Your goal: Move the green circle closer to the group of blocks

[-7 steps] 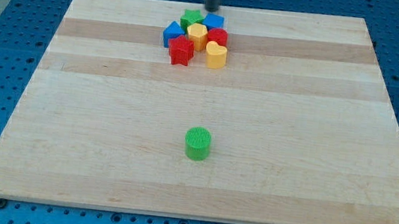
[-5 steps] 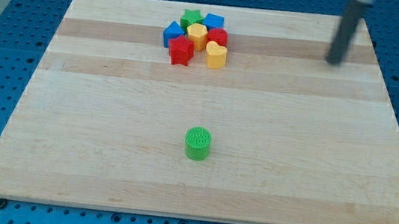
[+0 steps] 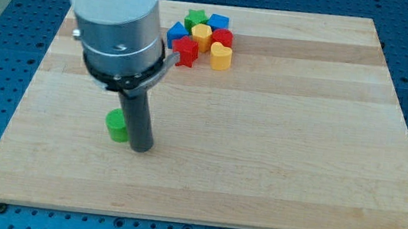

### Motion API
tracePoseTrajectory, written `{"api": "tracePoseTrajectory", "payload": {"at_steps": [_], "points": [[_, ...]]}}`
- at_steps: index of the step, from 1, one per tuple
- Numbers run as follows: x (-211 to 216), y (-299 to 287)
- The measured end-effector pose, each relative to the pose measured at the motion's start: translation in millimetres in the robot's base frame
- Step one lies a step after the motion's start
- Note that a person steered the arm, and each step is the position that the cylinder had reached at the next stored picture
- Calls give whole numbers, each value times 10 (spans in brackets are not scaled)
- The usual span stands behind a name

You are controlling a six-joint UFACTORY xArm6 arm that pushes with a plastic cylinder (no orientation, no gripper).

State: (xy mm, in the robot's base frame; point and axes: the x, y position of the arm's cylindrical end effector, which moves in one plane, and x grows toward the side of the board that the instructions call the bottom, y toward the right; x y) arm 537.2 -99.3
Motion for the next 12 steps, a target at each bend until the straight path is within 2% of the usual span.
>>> {"api": "tracePoseTrajectory", "payload": {"at_steps": [1, 2, 3, 4, 6, 7, 8, 9, 11, 12], "points": [[226, -132], [211, -829], [82, -772], [-295, -433], [-575, 601], [-872, 587], [-248, 596], [-255, -161], [-1165, -32], [-709, 282]]}}
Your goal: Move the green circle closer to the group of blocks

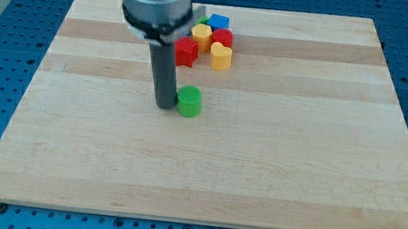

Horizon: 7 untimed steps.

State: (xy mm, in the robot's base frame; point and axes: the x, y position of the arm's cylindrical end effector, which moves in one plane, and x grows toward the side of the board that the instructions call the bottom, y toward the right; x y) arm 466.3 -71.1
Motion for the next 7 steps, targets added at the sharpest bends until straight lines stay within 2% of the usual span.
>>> {"api": "tracePoseTrajectory", "payload": {"at_steps": [1, 2, 4, 5, 6, 7], "points": [[237, -171], [103, 330], [-864, 386], [-711, 450], [-771, 673], [-1050, 934]]}}
